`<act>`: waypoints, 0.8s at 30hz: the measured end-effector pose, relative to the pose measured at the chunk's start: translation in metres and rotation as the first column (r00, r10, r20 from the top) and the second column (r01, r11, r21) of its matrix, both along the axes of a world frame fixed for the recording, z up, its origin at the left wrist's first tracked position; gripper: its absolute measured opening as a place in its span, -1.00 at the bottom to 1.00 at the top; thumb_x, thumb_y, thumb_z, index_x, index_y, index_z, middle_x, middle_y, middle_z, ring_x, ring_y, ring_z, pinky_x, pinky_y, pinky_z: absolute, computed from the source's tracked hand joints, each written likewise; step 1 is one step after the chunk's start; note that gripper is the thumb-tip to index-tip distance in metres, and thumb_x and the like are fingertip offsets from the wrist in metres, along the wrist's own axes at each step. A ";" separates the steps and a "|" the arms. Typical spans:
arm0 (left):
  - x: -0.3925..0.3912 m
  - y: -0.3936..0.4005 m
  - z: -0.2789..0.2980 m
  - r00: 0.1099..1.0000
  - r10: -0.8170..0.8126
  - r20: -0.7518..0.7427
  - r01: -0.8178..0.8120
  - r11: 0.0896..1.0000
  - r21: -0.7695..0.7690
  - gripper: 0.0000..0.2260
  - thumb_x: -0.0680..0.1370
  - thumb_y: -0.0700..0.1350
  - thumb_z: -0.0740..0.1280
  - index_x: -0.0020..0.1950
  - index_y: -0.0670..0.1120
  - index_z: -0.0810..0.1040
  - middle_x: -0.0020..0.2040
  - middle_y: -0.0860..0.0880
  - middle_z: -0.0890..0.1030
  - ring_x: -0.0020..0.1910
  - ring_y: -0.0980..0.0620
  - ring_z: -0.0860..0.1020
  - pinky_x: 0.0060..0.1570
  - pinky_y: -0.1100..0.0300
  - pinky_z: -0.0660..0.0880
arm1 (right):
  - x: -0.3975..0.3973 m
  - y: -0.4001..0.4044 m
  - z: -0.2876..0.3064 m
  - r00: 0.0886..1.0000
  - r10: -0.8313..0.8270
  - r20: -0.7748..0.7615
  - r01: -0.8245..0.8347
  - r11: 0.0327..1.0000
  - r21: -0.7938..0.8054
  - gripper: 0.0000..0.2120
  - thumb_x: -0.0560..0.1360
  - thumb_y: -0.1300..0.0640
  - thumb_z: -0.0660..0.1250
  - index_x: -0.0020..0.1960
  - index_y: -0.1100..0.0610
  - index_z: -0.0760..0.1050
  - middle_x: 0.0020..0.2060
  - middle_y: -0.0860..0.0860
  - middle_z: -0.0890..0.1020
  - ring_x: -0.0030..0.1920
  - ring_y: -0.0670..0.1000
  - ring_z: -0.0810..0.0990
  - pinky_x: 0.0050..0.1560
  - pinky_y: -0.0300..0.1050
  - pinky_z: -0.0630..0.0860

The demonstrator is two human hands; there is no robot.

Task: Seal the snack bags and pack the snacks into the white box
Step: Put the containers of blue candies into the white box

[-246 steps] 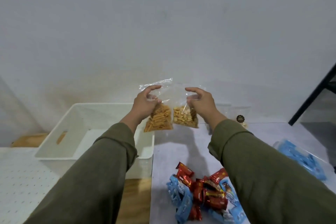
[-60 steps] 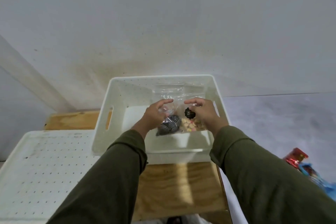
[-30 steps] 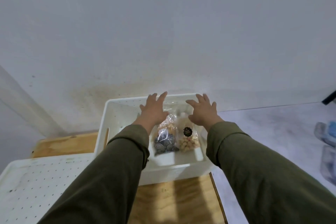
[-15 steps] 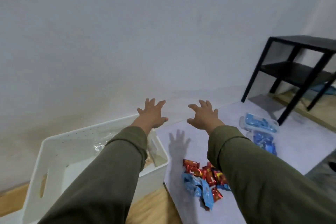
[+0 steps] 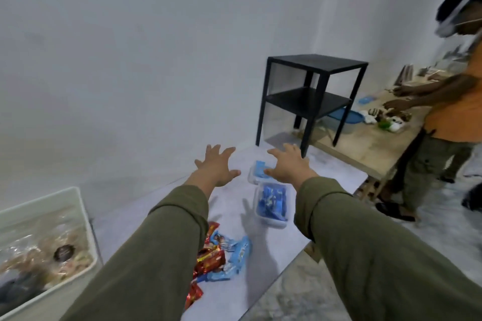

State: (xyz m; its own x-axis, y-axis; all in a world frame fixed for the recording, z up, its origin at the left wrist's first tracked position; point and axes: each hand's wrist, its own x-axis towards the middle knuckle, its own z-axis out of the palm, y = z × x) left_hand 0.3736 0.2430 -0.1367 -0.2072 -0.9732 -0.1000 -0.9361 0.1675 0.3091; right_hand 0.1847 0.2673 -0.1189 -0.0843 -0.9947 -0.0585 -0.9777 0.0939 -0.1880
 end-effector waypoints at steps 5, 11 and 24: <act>-0.058 -0.011 -0.020 0.999 -0.027 0.025 0.026 0.998 0.054 -0.35 0.55 0.18 0.22 0.52 0.13 -0.05 0.56 -0.06 -0.10 0.53 -0.10 -0.20 0.41 -0.28 -0.01 | -0.061 -0.009 -0.013 0.999 -0.032 0.008 0.031 0.999 0.035 -0.42 0.51 -0.14 0.24 0.47 -0.09 0.13 0.51 0.08 0.04 0.50 0.16 -0.06 0.43 0.24 0.05; -0.093 -0.048 -0.041 0.997 -0.055 0.048 0.048 0.991 0.122 -0.35 0.54 0.19 0.23 0.52 0.14 -0.04 0.56 -0.07 -0.08 0.53 -0.11 -0.18 0.40 -0.29 -0.01 | -0.096 -0.035 -0.041 0.997 -0.058 0.053 0.053 0.996 0.076 -0.42 0.51 -0.12 0.25 0.46 -0.07 0.16 0.49 0.10 0.08 0.48 0.16 0.02 0.41 0.21 0.09; -0.125 -0.149 -0.123 0.997 -0.066 0.035 0.052 0.950 0.307 -0.38 0.53 0.27 0.16 0.51 0.17 0.02 0.55 -0.08 -0.01 0.53 -0.11 -0.13 0.42 -0.28 0.00 | -0.120 -0.149 -0.116 0.991 -0.047 0.124 0.020 0.977 0.212 -0.42 0.52 -0.13 0.22 0.48 -0.07 0.13 0.49 0.10 0.11 0.48 0.15 0.06 0.41 0.14 0.12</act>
